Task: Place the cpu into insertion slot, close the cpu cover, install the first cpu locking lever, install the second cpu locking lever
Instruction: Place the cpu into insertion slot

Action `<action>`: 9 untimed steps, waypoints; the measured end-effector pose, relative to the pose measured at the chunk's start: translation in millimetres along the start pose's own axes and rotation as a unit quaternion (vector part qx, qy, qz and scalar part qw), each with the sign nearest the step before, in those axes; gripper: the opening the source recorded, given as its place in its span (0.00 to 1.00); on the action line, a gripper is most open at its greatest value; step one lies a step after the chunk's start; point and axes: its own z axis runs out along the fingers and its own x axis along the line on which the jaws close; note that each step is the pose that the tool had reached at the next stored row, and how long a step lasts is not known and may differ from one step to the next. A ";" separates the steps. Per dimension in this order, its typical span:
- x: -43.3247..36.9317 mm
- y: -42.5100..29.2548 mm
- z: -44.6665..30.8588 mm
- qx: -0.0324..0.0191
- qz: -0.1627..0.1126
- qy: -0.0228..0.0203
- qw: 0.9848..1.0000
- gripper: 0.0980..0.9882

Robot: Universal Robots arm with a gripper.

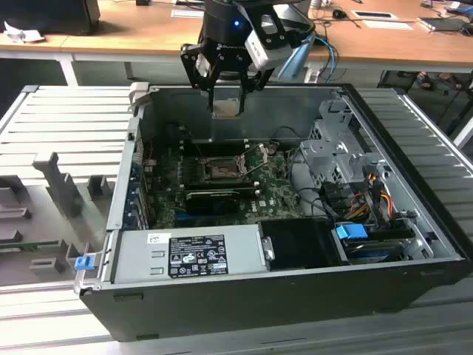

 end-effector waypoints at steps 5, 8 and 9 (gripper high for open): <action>1.0 -0.1 0.8 -0.001 0.032 -0.003 0.999 0.48; 1.0 -0.2 1.5 -0.001 0.033 -0.003 0.999 0.48; 0.9 -0.2 1.6 -0.001 0.033 -0.003 0.999 0.48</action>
